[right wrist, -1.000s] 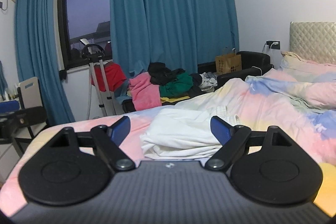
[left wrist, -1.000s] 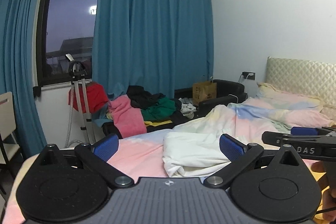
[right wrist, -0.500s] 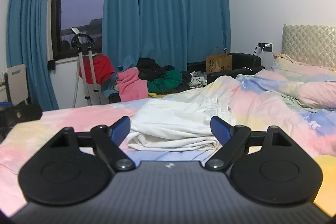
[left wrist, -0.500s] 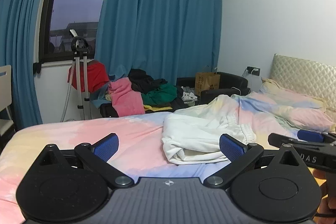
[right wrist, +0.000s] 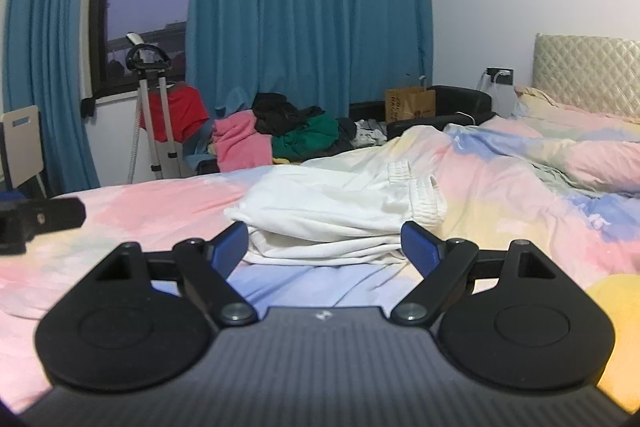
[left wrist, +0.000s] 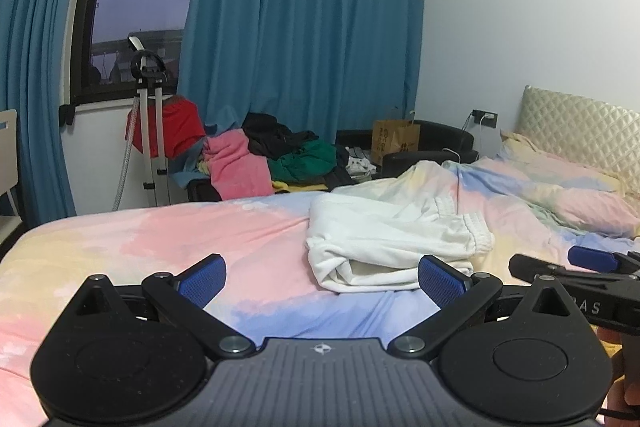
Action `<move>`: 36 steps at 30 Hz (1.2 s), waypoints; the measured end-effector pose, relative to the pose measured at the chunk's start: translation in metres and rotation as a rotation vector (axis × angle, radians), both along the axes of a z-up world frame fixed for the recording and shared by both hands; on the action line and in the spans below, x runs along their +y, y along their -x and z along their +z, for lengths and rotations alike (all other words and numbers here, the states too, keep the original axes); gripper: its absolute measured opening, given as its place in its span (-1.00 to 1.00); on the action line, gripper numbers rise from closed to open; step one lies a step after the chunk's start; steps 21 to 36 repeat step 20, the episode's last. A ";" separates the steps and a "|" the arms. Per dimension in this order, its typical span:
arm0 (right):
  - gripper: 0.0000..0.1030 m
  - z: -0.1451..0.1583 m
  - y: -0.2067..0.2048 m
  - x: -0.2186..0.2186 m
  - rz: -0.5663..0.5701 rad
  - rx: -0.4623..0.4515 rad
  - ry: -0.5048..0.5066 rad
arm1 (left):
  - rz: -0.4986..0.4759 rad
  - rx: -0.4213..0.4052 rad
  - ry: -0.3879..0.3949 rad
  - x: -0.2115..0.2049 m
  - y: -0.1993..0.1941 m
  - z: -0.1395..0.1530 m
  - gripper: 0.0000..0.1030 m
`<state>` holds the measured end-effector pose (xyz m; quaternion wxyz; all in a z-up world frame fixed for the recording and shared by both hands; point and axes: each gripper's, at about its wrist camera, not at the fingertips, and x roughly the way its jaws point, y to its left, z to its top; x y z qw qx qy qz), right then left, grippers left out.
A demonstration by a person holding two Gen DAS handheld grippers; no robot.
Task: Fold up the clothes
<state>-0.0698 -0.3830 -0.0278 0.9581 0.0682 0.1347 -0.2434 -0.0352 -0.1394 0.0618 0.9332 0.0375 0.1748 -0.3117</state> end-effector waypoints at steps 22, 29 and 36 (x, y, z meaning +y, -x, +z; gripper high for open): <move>0.65 -0.002 -0.003 -0.011 -0.016 0.013 -0.029 | 0.040 0.009 0.001 -0.002 -0.001 -0.004 0.99; 0.65 -0.002 -0.003 -0.011 -0.016 0.013 -0.029 | 0.040 0.009 0.001 -0.002 -0.001 -0.004 0.99; 0.65 -0.002 -0.003 -0.011 -0.016 0.013 -0.029 | 0.040 0.009 0.001 -0.002 -0.001 -0.004 0.99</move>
